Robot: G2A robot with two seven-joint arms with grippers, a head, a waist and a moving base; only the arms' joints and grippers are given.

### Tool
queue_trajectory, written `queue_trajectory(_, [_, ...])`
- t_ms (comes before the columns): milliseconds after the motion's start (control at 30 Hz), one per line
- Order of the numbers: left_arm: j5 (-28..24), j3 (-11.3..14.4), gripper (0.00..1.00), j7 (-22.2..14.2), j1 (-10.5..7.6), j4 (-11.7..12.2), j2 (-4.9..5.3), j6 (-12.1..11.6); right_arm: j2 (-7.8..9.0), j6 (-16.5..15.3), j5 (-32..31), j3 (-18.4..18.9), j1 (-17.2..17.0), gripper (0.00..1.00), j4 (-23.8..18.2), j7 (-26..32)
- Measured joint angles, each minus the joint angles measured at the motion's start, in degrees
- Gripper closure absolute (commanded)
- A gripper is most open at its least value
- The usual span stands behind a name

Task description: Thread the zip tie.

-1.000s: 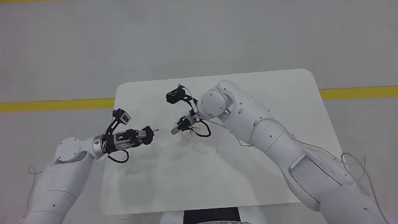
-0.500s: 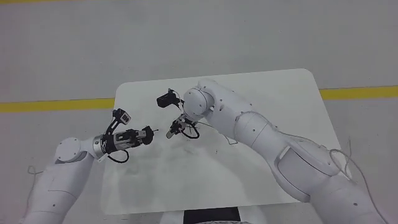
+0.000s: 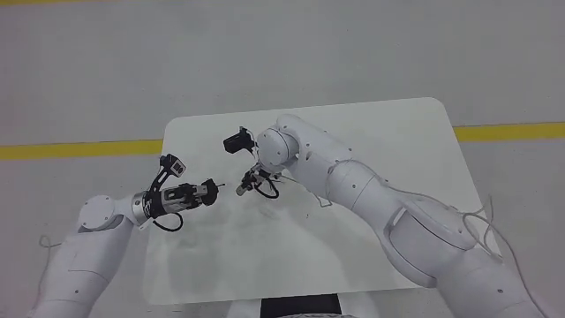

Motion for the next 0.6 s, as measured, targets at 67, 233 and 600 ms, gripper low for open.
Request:
queue_trajectory(67, [0.00, 0.00, 1.00, 0.00, 0.00, 0.00, 0.00, 0.00, -0.38, 0.93, -0.11, -0.14, 0.19, 0.60, 0.67, 0.20])
queue_trajectory(233, [0.00, 0.00, 1.00, 0.00, 0.00, 0.00, 0.00, 0.00, -1.36, 2.53, -0.24, -0.48, 0.49, 0.65, 2.39, 0.03])
queue_trajectory(600, [0.00, 0.00, 1.00, 0.00, 0.00, 0.00, 0.00, 0.00, -3.99, 8.36, -5.21, -3.46, 0.48, 0.73, 5.39, -1.34])
